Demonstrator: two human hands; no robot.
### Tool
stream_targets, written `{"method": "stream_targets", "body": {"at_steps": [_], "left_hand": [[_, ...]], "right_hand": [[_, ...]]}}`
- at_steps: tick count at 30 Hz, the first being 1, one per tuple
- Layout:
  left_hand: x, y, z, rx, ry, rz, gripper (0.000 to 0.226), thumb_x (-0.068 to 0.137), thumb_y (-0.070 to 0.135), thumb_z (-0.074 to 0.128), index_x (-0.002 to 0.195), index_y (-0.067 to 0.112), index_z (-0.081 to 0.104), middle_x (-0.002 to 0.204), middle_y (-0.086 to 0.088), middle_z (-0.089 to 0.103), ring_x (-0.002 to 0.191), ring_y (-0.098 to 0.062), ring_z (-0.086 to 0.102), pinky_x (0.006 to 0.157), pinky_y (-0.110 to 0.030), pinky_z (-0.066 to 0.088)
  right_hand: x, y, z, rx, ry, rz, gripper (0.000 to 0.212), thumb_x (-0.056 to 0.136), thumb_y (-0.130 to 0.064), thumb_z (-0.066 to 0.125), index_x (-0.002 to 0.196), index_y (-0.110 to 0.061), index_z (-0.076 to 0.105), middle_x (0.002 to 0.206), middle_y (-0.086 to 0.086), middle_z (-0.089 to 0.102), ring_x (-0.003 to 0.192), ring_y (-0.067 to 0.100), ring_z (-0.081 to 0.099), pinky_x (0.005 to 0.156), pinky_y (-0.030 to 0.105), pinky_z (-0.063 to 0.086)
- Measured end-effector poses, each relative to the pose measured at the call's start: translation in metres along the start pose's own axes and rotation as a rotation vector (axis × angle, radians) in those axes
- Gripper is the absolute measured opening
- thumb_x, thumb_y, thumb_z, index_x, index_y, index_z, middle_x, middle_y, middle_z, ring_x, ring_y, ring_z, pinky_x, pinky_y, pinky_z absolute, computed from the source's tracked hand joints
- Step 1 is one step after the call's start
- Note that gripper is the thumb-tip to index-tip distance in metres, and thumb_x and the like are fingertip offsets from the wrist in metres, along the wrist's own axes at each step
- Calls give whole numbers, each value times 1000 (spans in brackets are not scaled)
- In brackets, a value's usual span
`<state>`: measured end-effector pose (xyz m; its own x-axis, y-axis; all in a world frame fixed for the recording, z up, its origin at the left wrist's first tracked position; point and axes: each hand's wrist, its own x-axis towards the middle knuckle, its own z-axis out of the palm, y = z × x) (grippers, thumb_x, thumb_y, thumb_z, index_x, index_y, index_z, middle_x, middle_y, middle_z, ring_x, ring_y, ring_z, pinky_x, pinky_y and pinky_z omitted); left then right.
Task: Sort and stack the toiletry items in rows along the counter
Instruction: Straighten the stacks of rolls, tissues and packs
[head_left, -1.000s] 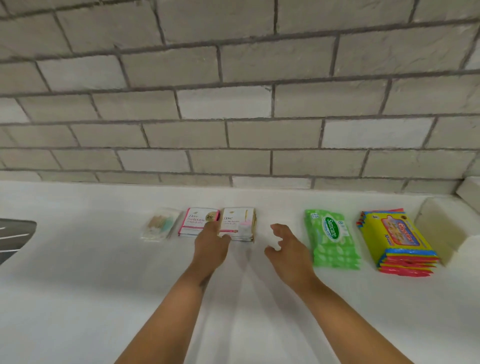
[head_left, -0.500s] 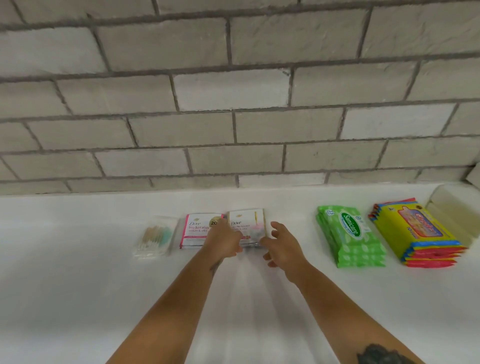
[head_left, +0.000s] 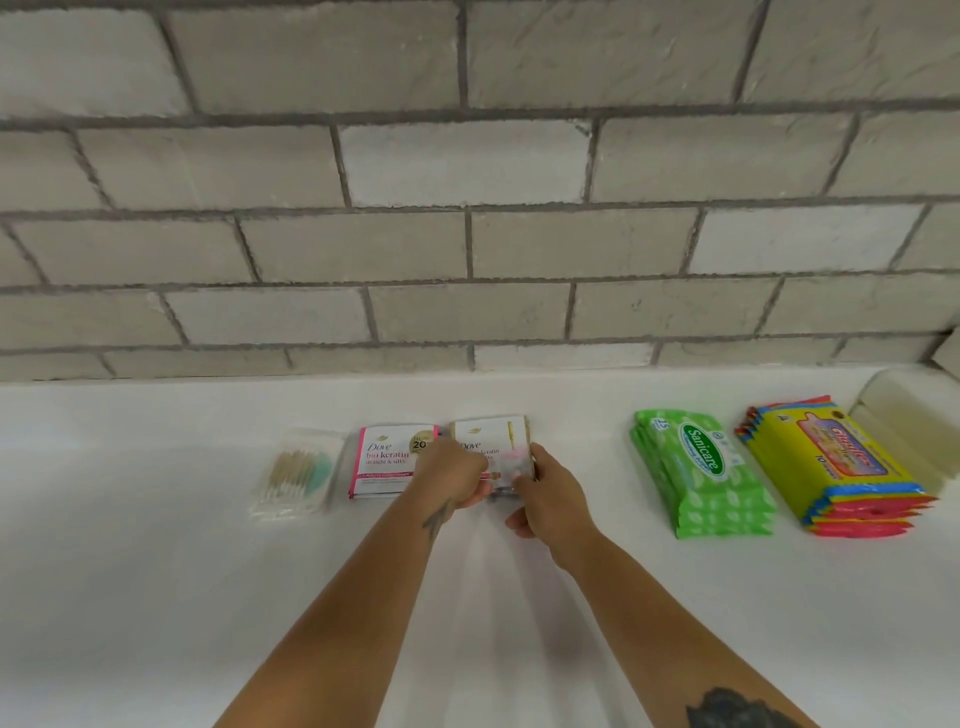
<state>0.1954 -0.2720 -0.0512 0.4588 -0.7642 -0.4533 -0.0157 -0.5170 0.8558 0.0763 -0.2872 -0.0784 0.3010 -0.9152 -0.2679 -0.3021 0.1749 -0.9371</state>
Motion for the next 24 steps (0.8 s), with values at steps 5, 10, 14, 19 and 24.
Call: {"method": "stream_targets", "body": {"at_steps": [5,10,14,19,24], "left_hand": [[-12,-1,5,32,-1,8,18,89,-3,44,101,-1,57,68,-9,55,35,-6,49,35,-14,41],[-29,-6,11,12,-24,19,13,88,-3,46,95,-3,58,62,-8,52,28,-3,45,34,-12,38],[-45,-11,18,3,-38,37,10,87,-3,52,83,4,57,64,-5,55,38,-5,47,36,-12,39],[-60,-18,33,52,-83,102,14,81,-1,59,87,12,59,68,-6,59,45,-10,49,37,-15,39],[-66,-21,49,33,-82,105,22,79,2,63,100,9,57,78,-6,63,46,-10,50,38,-15,40]], "right_hand": [[-3,4,-5,3,6,-7,41,91,-1,36,117,-26,56,90,2,66,45,16,54,43,22,47],[-17,13,-15,13,9,-28,41,91,0,37,117,-26,55,85,3,66,46,16,56,46,24,49],[-30,22,-28,-16,-5,-44,45,89,0,39,121,-29,53,87,5,64,46,18,56,45,23,48],[-40,32,-47,-61,10,-65,43,86,1,47,119,-27,53,82,3,64,45,17,56,43,21,45],[-49,39,-66,-74,27,-81,43,82,4,52,112,-28,55,81,0,64,48,15,55,44,20,45]]}}
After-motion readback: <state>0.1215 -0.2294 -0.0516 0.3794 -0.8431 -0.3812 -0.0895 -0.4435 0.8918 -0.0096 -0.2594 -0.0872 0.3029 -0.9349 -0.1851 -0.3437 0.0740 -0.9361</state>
